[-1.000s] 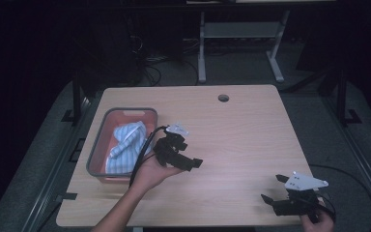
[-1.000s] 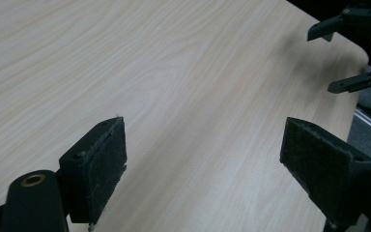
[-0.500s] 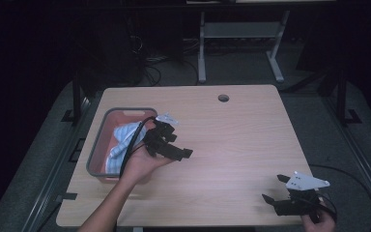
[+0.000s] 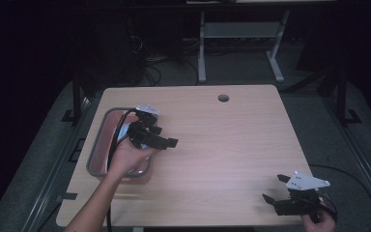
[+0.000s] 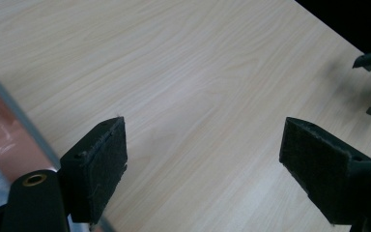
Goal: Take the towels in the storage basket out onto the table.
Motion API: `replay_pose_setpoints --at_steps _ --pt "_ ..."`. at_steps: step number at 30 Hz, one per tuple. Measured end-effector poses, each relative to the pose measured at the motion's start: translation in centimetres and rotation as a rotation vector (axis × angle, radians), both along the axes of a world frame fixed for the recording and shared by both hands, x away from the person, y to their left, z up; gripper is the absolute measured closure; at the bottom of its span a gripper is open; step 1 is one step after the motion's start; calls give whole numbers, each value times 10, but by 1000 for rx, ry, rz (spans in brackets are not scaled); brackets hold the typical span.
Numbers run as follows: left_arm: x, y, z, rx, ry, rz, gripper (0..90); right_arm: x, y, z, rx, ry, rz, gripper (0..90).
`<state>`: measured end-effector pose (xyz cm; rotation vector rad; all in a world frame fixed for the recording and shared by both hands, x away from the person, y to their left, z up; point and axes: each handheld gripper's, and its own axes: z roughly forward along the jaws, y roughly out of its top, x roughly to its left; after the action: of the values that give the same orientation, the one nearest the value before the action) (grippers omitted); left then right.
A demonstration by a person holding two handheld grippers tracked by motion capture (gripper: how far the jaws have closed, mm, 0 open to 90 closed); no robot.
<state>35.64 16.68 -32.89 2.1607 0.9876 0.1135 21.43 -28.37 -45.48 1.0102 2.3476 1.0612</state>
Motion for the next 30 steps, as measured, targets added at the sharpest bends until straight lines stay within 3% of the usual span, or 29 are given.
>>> replay_pose_setpoints --at_steps 10,20,26,30 --pt "9 35 -1 9 4 109 170 0 0 0 1 -2 2 138" --pt "15 57 -10 28 29 183 170 0 0 0 0 -3 6 139" --pt "19 75 -17 46 47 248 171 -1 1 0 -2 6 7 138" --pt "20 83 -23 79 54 282 195 0 1 0 -12 -1 14 138"
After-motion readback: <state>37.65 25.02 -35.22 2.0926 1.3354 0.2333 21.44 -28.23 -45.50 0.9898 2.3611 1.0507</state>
